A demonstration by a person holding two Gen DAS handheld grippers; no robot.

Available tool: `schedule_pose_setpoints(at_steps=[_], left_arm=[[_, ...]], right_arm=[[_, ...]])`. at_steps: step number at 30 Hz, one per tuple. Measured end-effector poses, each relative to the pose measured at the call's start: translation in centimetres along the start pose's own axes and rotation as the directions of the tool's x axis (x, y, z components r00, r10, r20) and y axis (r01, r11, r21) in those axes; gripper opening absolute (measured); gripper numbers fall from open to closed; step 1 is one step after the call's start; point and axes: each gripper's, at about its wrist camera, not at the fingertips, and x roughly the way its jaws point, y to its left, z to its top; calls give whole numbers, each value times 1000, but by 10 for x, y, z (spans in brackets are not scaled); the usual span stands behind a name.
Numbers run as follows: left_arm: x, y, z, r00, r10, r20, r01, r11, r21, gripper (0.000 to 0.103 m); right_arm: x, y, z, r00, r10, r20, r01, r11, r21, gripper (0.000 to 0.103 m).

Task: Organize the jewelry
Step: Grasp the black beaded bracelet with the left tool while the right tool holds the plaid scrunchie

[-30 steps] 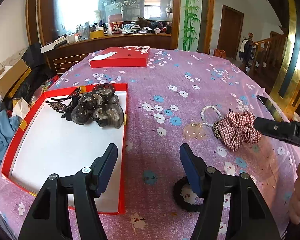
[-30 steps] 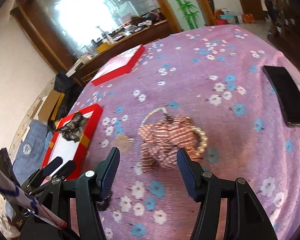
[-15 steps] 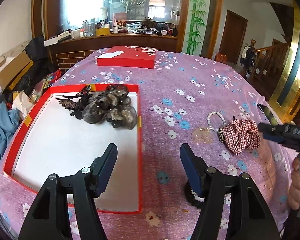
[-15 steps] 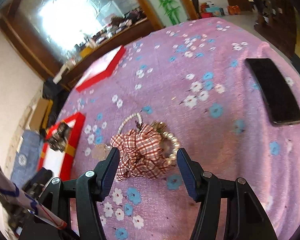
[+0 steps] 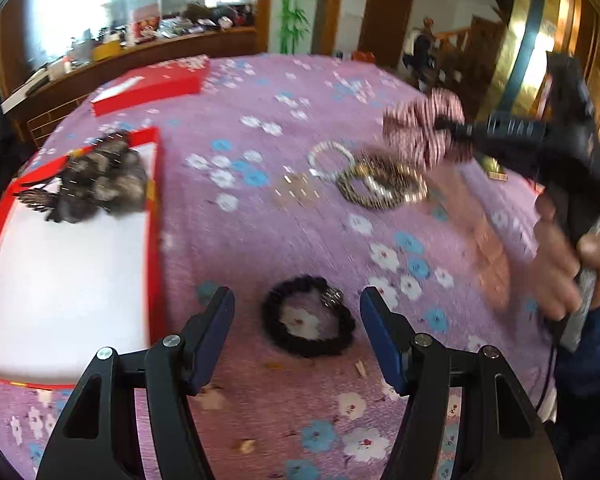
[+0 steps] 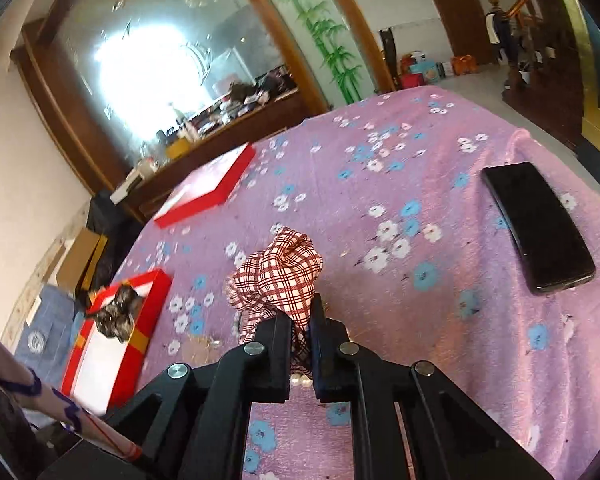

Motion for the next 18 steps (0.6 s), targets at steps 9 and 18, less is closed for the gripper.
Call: schedule_pose_setpoints(at_steps=[9,18], left_arm=[[32,-19,-2,996,75,-44,-73,996,44,35],[17,-2,16,997,41,64,-36,997,-74,15]], right_arm=[[1,6,-1,998,49,-27,-50,999,-9,8],[-3,18,-7,995,94,-27,-95,994,-59,8]])
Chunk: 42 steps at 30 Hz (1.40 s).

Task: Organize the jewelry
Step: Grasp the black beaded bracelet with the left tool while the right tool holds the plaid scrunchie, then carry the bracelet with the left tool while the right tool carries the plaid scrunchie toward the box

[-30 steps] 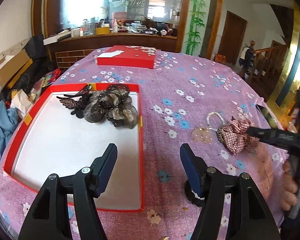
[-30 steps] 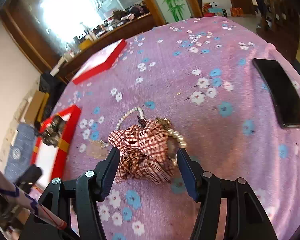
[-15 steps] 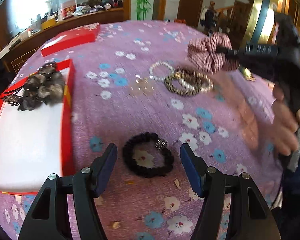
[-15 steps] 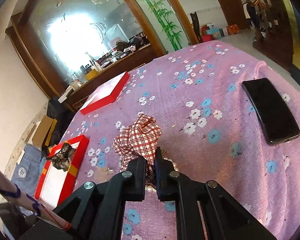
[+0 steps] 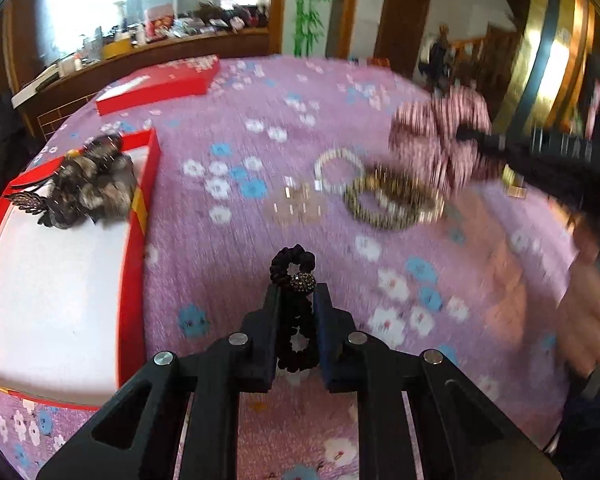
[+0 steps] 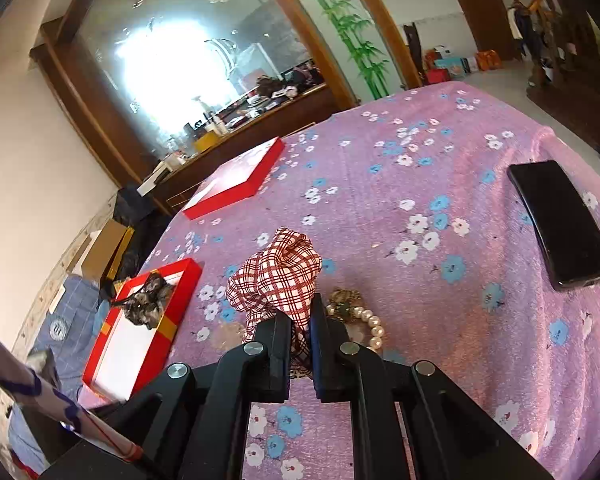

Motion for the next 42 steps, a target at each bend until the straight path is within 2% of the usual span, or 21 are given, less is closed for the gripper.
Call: schedule_pose_setpoints(at_steps=[6,11,17,42], left_arm=[[-16,4,18,992,62,107,-58,997,-48,15],[-10,5,27,979,151,140,-141,987,-78,15],[-9,7,28,967,195,162,-178,978,-112,15],[-17,1,17,955,248,164,-238,968,-82,16]], right_arm=[[4,18,-6,1000,24,-16,-25,997,-79,8],[6,27,-11,999,29,-23,-32,991,-127,8],[9,28,-13,999,31,-35,-36,989,-145,9],[12,29,-13,999,22,-39,-28,987,-157,9]])
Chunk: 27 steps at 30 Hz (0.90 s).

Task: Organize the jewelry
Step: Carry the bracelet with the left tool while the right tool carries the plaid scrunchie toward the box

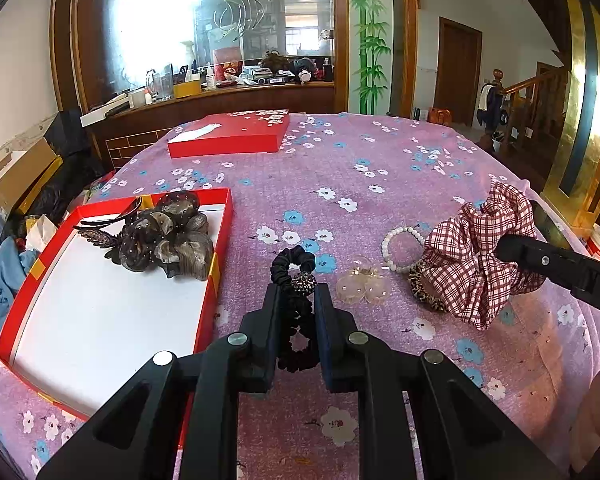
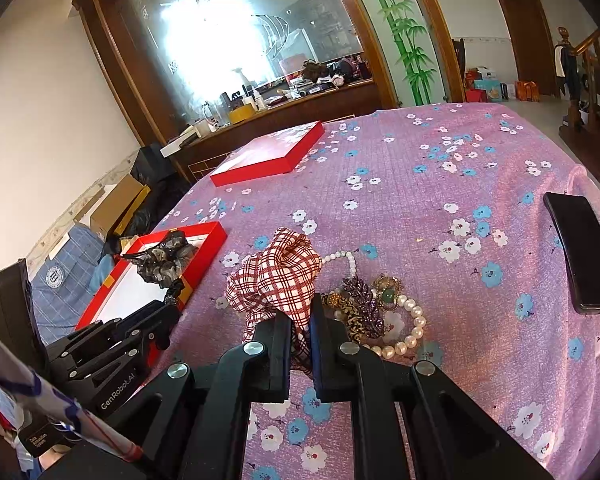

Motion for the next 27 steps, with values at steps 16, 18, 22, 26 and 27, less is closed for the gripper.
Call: schedule_pose_setpoints(at_steps=[16,18,22,26,27], left_arm=[[-10,6,-1,999,41,24,-41,999,2,16],[-10,8,0,999,43,25,-43,999,1,16],[-14,10,1,998,46,30,-46,999,-2,16],[-21,15,3,998,50,45,-50,999,-9,16],[-23,16,3,998,51,48,-51,999,-11,16]], right_arm=[[0,0,-2,1000,-7,2,7,1000,-11,8],[1,-1,-2,1000,-10,1,10,1000,-12,9],[3,-3,-1,1000,-22,-1,22,1000,-14,9],[3,-6,-1,999,-32,-5,32,999,0,8],[4,-6,-1,999,-32,-8,33,999,4,8]])
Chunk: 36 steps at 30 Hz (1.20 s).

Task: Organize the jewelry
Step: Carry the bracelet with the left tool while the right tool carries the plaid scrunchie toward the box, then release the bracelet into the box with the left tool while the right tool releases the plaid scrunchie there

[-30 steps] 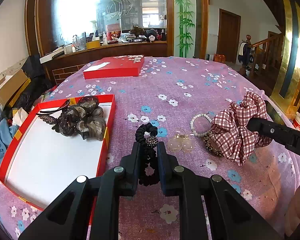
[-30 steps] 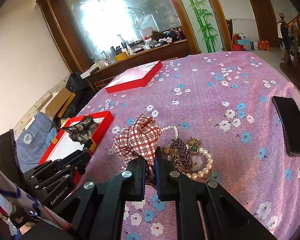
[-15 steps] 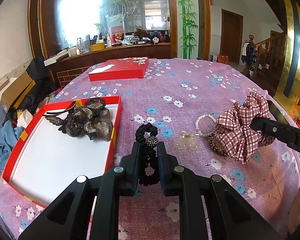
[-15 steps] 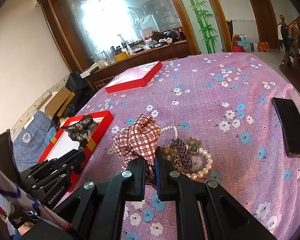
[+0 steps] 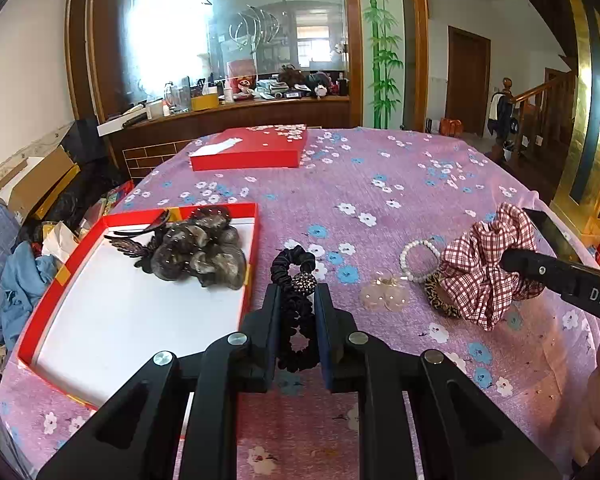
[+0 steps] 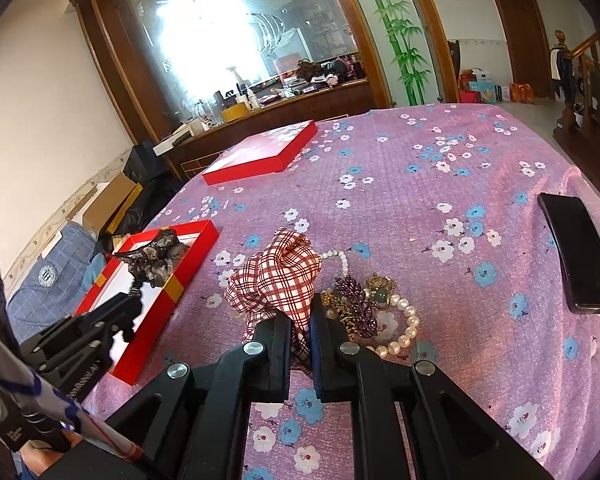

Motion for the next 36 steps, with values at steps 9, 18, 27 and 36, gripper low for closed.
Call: schedule_pose_setpoints(at_steps=[9,18,27,36], left_arm=[[-13,24,3,1000,20,22,-19,999,-41,16],[-19,51,0,999,32,30,-29,995,-90,16],[-21,85,-6,999,43,32,-38,988,-149,16],[-22,127,-15,997,73,26,-66,974,-216,16]], right_arm=[[1,10,-2,999,26,-30,-25,999,26,9],[2,44,1,997,63,-55,-63,998,-12,9],[10,83,5,992,86,-88,-92,994,-64,9],[29,125,7,985,111,-133,-127,985,-120,9]])
